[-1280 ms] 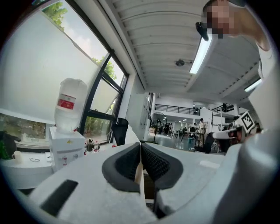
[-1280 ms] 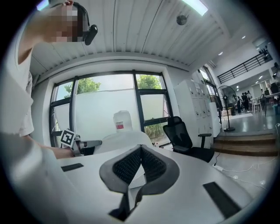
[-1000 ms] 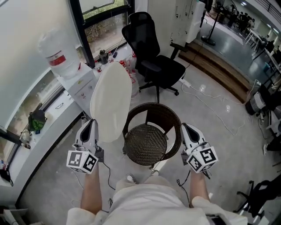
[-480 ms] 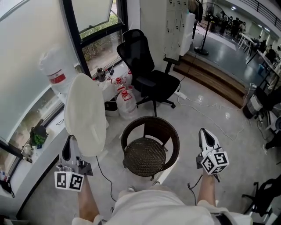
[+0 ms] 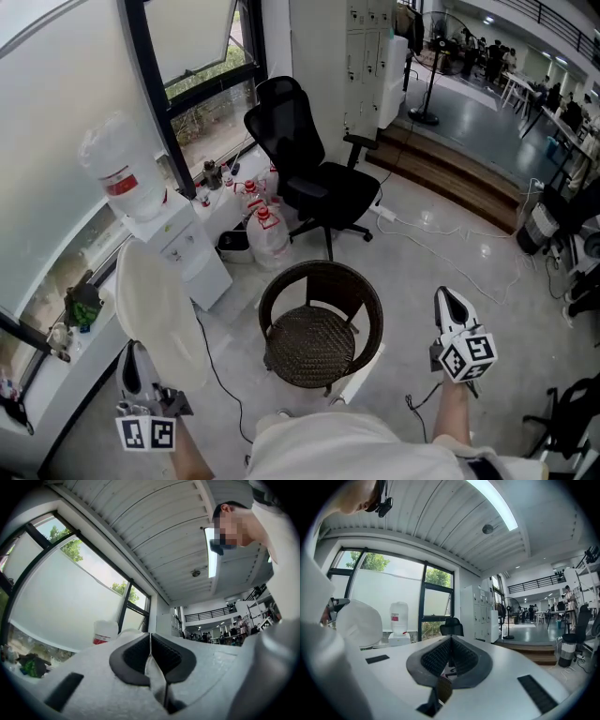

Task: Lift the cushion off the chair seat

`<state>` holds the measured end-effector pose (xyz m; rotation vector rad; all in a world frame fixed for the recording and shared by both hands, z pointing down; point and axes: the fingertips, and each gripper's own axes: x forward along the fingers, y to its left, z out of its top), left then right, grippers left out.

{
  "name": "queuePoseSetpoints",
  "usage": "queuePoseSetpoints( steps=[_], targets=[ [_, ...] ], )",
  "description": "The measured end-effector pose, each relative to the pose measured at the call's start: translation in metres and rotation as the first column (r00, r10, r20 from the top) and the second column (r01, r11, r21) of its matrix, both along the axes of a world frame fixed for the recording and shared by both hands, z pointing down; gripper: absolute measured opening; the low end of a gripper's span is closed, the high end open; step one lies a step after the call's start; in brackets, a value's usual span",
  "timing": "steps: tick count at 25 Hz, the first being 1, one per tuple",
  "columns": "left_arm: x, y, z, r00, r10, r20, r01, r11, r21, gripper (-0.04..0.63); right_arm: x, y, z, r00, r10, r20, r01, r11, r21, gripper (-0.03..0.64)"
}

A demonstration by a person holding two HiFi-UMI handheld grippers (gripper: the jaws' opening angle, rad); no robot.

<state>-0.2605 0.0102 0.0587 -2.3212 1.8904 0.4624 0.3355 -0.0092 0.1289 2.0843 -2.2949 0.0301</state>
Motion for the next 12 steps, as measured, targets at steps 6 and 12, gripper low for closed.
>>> queuePoseSetpoints(
  steps=[6,12],
  targets=[
    [-0.002,0.011,0.005,1.000,-0.022,0.014,0.022,1.000,-0.003,0.021,-0.010,-0.006,0.002,1.000,-0.028,-0.014,0.028,0.999,-0.016,0.002],
    [-0.001,0.002,-0.001,0.999,-0.014,0.031,0.014,1.000,0.014,0.021,-0.021,-0.015,0.003,0.999,-0.044,-0.012,0.043,0.999,-0.016,0.002]
  ],
)
